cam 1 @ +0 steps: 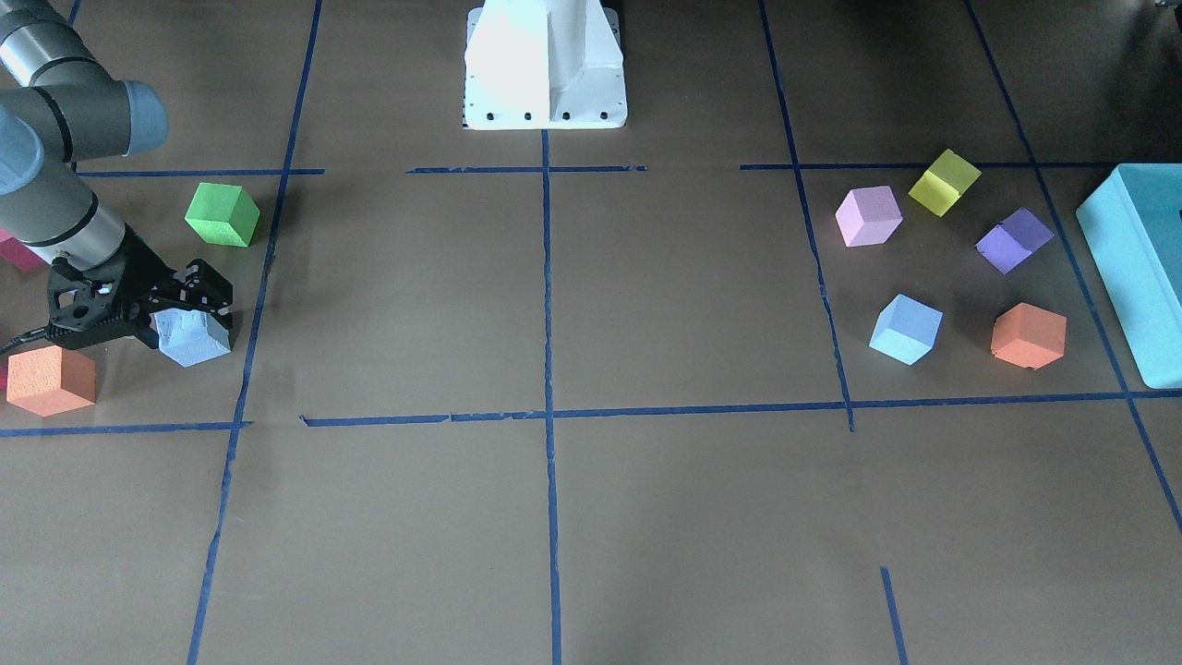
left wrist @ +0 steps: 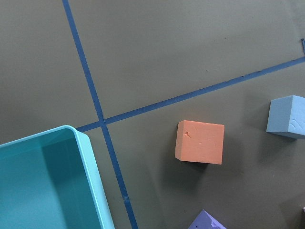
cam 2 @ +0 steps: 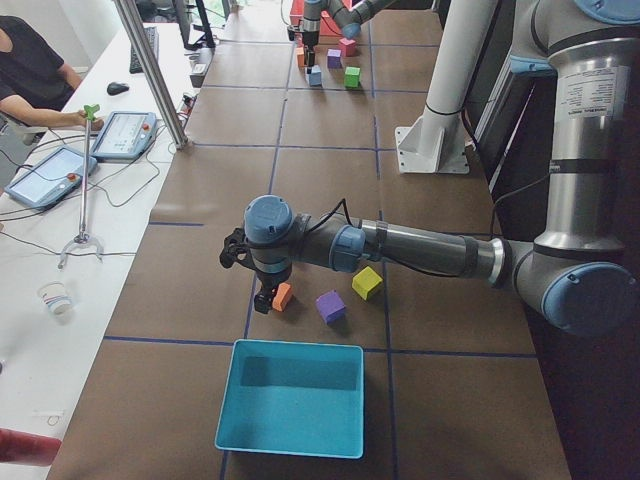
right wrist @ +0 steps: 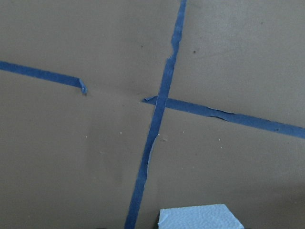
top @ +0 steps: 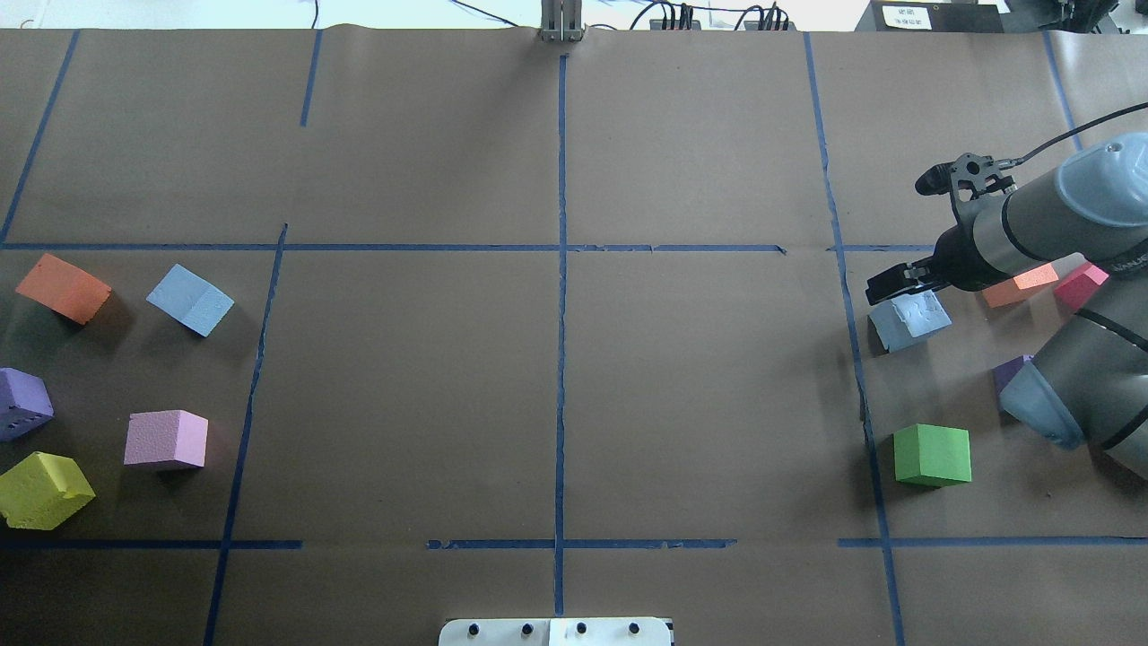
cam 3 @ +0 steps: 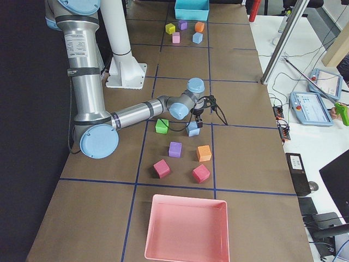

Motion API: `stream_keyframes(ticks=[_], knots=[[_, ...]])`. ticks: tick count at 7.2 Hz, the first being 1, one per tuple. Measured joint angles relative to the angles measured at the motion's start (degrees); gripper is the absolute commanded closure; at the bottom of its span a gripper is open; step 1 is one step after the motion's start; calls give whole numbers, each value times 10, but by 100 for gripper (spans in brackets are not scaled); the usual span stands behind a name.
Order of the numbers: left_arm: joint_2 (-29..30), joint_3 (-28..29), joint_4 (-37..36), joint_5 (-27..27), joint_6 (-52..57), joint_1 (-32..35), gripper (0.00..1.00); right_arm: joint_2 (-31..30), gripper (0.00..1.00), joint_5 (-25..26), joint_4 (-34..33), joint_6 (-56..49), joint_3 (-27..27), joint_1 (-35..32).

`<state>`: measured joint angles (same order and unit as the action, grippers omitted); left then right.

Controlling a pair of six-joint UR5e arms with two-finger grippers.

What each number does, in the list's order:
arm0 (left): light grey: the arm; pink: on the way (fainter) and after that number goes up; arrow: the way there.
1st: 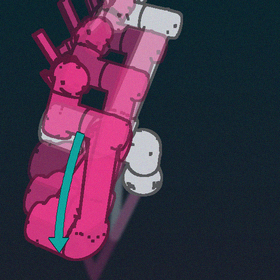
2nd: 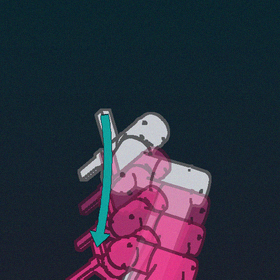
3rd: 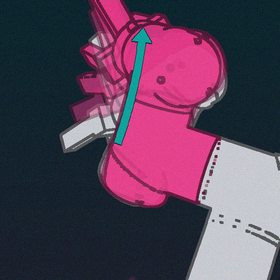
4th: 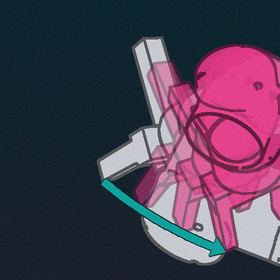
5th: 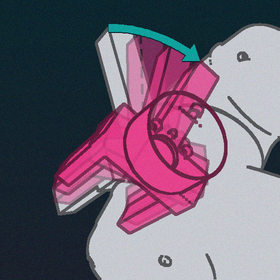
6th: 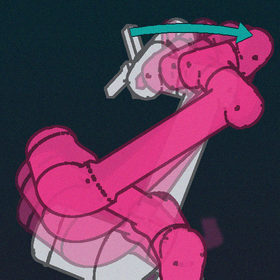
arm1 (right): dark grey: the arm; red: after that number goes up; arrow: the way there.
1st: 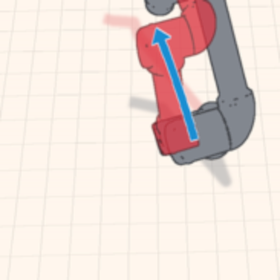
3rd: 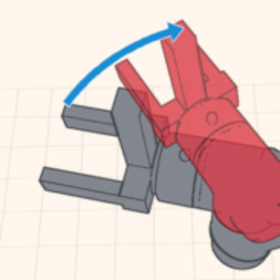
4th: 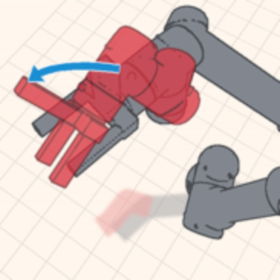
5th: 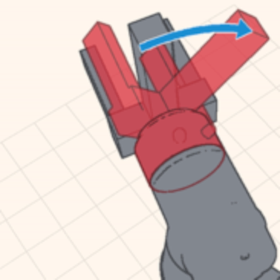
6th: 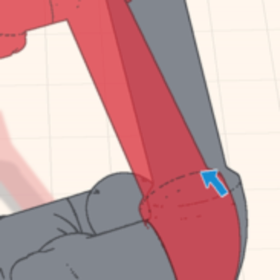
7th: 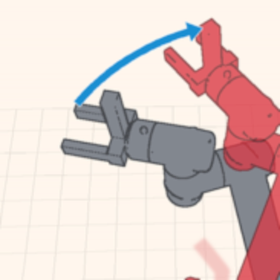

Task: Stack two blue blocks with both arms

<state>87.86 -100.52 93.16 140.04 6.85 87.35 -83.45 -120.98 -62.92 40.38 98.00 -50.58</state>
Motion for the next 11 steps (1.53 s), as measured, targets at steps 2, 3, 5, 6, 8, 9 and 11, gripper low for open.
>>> stream_keyframes(ticks=[2, 3, 5, 6, 8, 9, 11], knots=[[0, -1, 0, 0, -2, 0, 0, -2, 2, -1, -1, -26, -3, -4], [-1, -1, 0, 0, -2, 0, 0, -5, 2, 1, -1, -36, -4, -6], [-1, -2, 0, 1, -2, 0, 0, -19, 2, 5, 0, -57, -8, -4], [-1, -3, 0, 1, -2, 0, 0, -24, 2, 6, 0, -63, -12, -1], [-1, -4, 0, 1, -3, 0, 0, -19, 18, 7, 3, -66, -28, 13], [-1, -4, 0, 1, -3, 0, 0, -14, 57, 6, 4, -66, -36, 18], [-1, -4, 0, 1, -3, 0, 0, -10, 100, 5, 6, -64, -40, 23]])
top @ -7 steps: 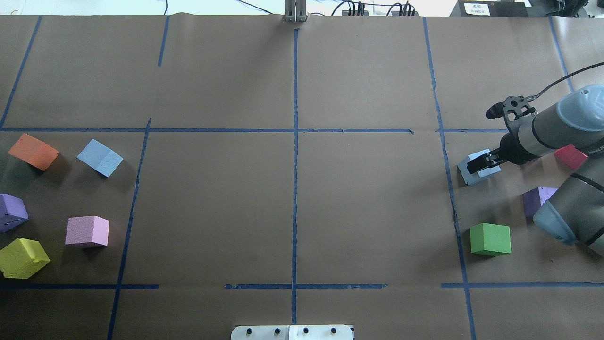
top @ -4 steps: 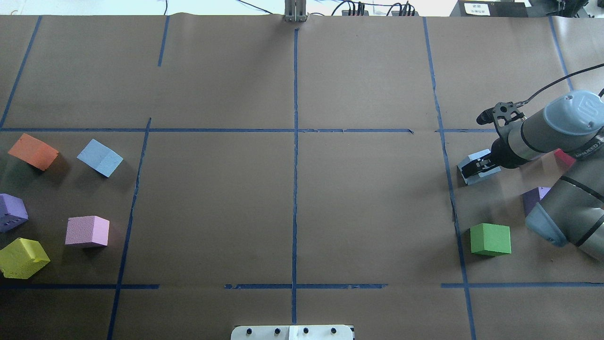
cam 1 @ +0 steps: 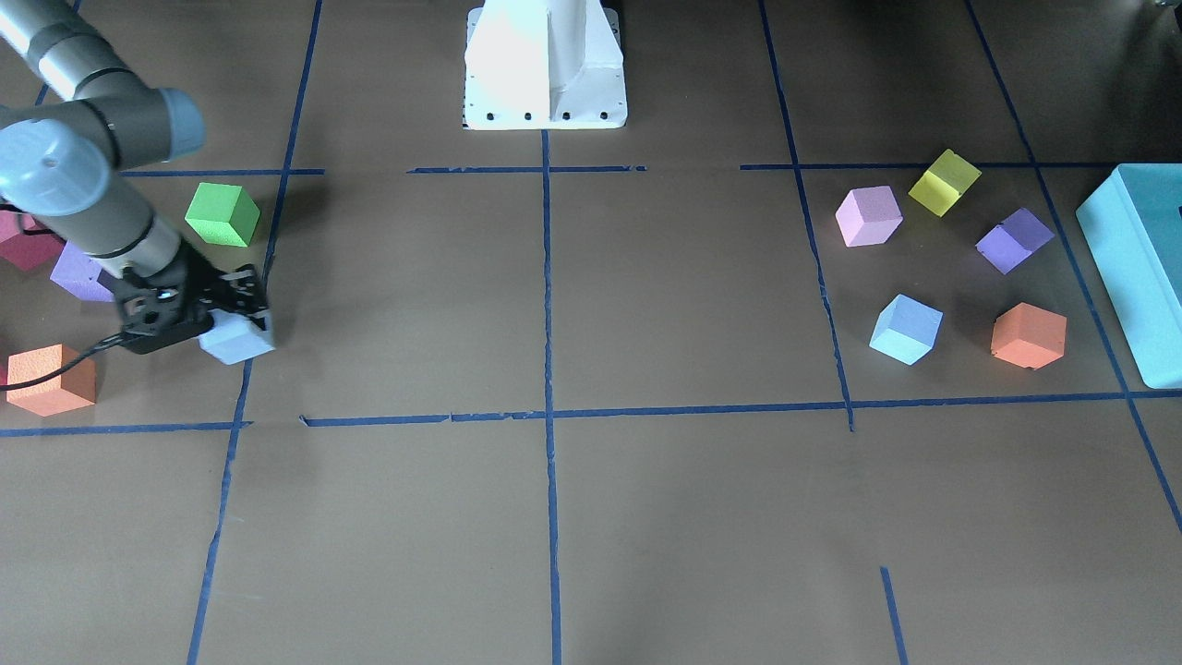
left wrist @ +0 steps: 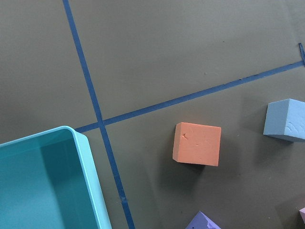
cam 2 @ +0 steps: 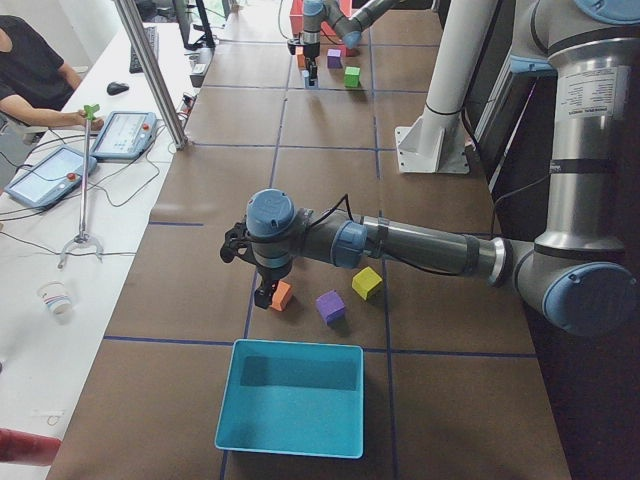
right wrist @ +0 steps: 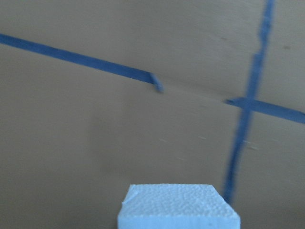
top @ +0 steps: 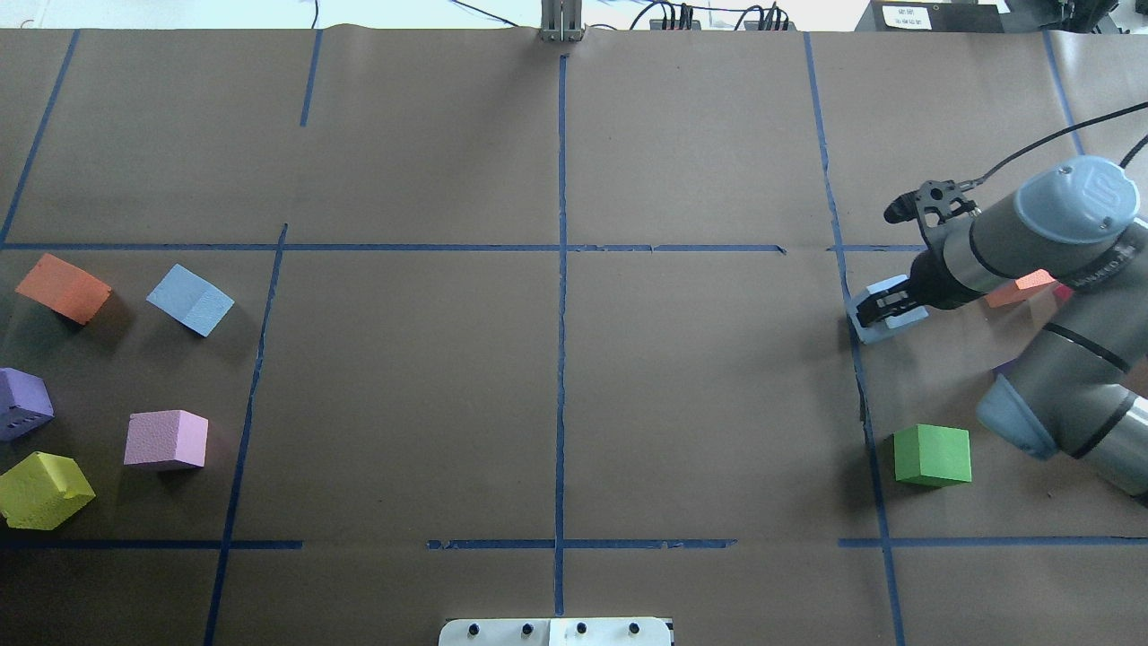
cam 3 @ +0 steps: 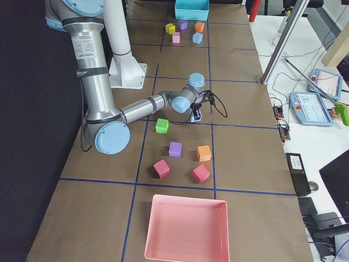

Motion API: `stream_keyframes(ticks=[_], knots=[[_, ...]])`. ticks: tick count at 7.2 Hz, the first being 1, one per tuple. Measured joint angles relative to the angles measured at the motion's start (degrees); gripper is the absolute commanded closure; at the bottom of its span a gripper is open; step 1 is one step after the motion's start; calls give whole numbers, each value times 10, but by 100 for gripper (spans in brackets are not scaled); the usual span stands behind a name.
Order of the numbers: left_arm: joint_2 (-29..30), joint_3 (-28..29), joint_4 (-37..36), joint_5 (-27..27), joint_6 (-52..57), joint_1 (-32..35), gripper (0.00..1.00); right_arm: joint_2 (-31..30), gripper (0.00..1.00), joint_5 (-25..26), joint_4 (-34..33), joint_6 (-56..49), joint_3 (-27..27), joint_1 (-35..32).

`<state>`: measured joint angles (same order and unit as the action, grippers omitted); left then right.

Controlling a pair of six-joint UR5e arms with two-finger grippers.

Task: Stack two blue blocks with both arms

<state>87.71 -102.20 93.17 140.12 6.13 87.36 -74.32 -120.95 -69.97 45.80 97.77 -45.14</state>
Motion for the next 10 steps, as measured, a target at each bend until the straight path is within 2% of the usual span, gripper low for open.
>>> stream_keyframes(ticks=[2, 4, 5, 7, 10], knots=[[0, -4, 0, 3, -4, 0, 0, 140, 99, 52, -85, 152, -13, 72], [0, -3, 0, 15, -4, 0, 0, 279, 98, 110, -101, 272, -112, 131], [0, -2, 0, 17, -4, 0, 0, 322, 98, 128, -101, 302, -154, 149], [0, 2, 0, 18, -4, -1, 0, 342, 98, 146, -101, 320, -193, 163], [0, 1, 0, 19, -4, 0, 0, 342, 97, 170, -101, 316, -210, 170]])
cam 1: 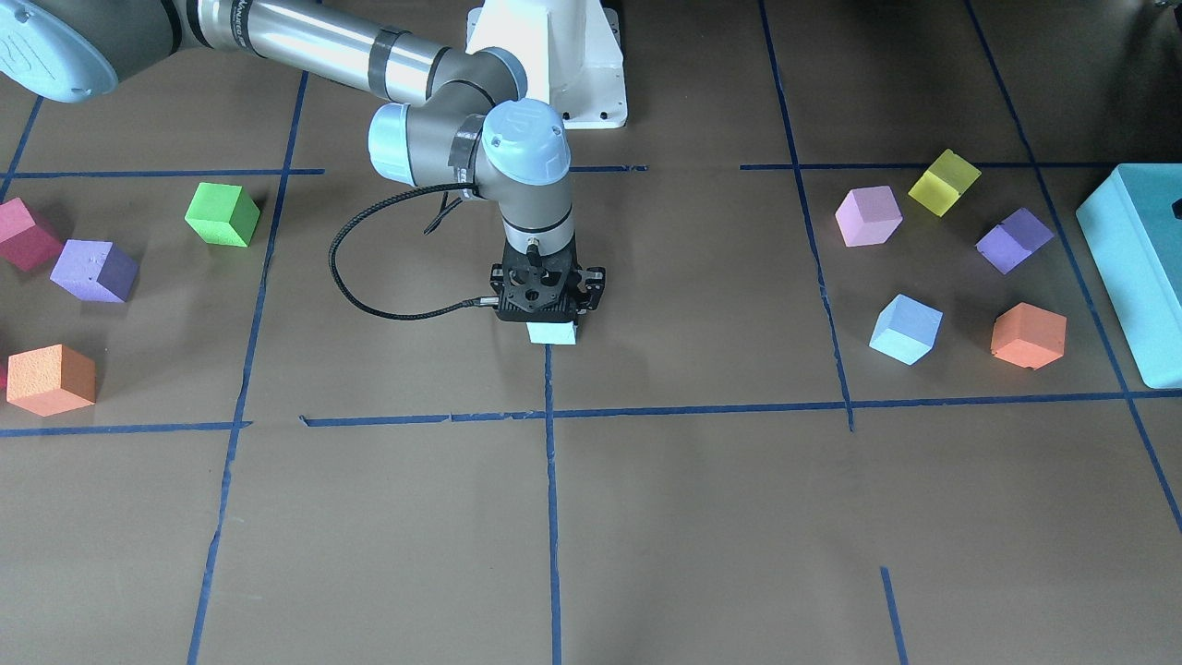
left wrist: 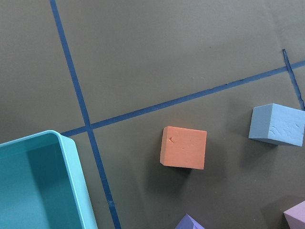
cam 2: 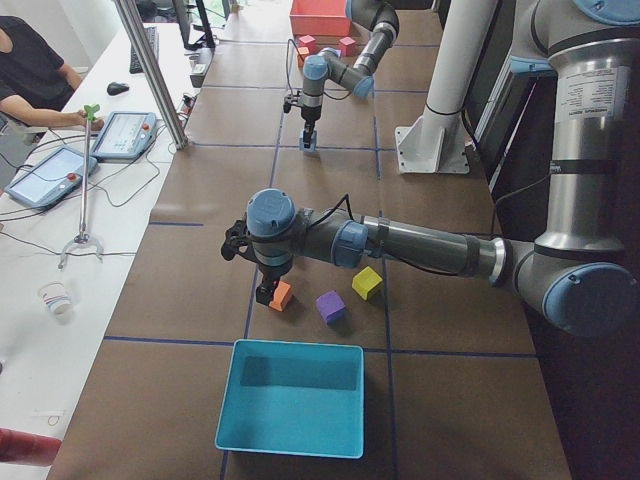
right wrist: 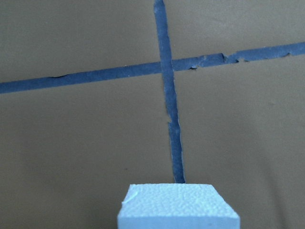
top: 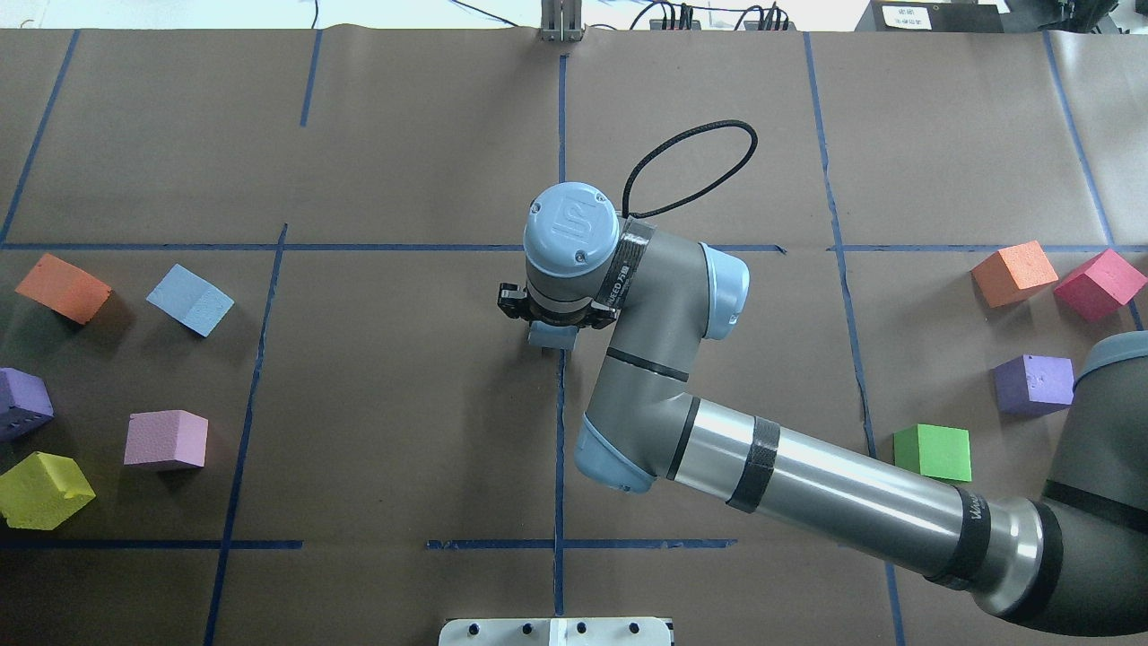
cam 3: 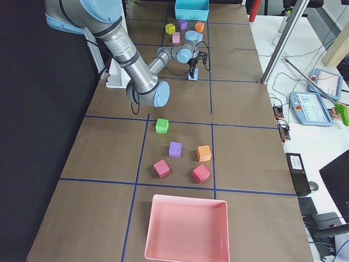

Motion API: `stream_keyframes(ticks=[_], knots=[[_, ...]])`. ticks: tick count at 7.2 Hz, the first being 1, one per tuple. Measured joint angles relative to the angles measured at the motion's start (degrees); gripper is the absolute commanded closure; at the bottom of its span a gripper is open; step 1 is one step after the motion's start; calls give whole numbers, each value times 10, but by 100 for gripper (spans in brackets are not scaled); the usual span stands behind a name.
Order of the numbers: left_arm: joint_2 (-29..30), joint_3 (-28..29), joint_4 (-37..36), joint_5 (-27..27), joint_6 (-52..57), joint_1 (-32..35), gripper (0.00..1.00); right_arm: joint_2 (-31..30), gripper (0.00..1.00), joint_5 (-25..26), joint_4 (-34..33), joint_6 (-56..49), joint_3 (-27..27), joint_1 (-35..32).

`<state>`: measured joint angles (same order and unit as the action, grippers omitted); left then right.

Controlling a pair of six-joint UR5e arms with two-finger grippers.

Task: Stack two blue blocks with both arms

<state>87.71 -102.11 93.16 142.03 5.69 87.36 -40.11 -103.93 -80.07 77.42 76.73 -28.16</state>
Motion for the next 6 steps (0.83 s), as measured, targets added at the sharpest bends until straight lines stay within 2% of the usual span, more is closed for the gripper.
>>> stream_keyframes(ticks=[4, 5, 6], knots=[[-2, 3, 0, 0, 0, 0, 0, -4, 95, 7, -1, -33, -3, 4], [-3, 3, 0, 0, 0, 0, 0, -6, 77, 7, -1, -37, -2, 4], [-3, 3, 0, 0, 0, 0, 0, -8, 13, 7, -1, -40, -2, 4]])
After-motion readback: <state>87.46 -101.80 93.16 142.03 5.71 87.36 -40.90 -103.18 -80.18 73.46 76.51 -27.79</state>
